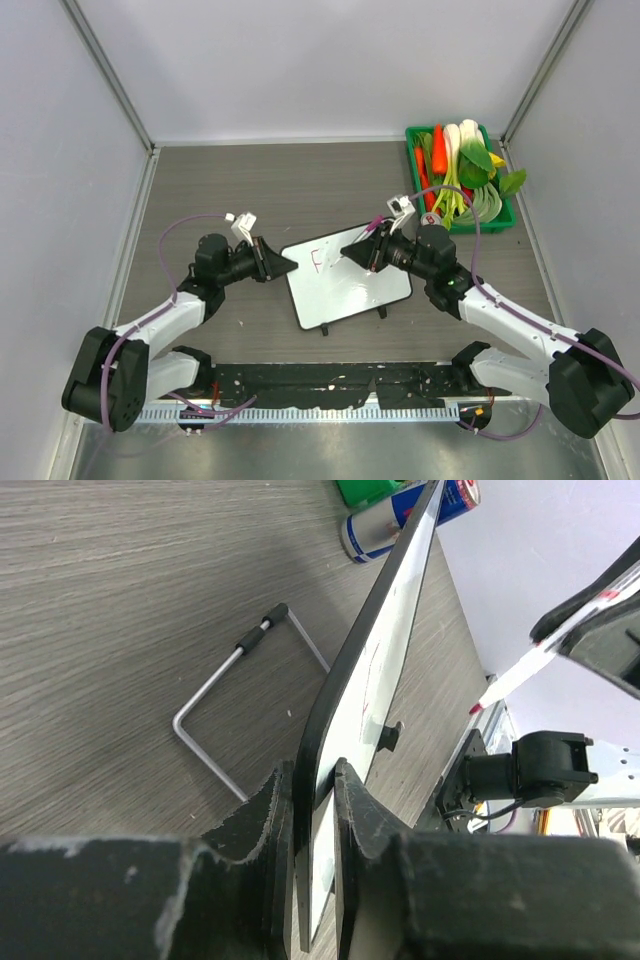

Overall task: Write a sentence on the whiteboard
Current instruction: Hold the whiteboard at the center of the board, then write a sentence on the whiteboard.

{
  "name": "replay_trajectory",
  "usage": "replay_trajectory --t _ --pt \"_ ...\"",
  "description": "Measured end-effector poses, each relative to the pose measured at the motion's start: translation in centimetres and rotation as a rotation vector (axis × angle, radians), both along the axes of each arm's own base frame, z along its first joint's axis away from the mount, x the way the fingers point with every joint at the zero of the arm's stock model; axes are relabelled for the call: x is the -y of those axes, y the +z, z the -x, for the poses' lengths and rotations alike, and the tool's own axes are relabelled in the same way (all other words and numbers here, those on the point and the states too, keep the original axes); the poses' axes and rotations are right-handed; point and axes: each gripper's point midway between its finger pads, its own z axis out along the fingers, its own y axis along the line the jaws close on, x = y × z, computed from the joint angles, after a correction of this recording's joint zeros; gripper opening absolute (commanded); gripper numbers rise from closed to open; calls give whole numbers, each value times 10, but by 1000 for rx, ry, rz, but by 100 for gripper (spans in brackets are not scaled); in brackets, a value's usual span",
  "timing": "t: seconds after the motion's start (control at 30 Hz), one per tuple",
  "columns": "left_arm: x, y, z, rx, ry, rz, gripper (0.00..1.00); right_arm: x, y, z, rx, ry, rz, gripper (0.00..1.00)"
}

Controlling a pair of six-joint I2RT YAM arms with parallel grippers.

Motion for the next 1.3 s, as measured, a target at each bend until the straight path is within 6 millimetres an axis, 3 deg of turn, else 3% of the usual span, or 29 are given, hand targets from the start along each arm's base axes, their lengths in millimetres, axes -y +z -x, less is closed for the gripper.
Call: replay_trajectory --t 0.23,0.6,1.03,1.3 --pt "-6 -1 4 2 21 -31 0 2 13 -15 71 -72 0 1" --pt "-12 -2 11 10 44 -51 0 -15 -5 -12 116 -90 96 1" --pt "-12 -3 11 13 42 -55 0 -15 -25 -23 95 -140 153 1" --pt "-12 -2 11 14 41 -55 0 -17 -22 -25 98 -141 145 1"
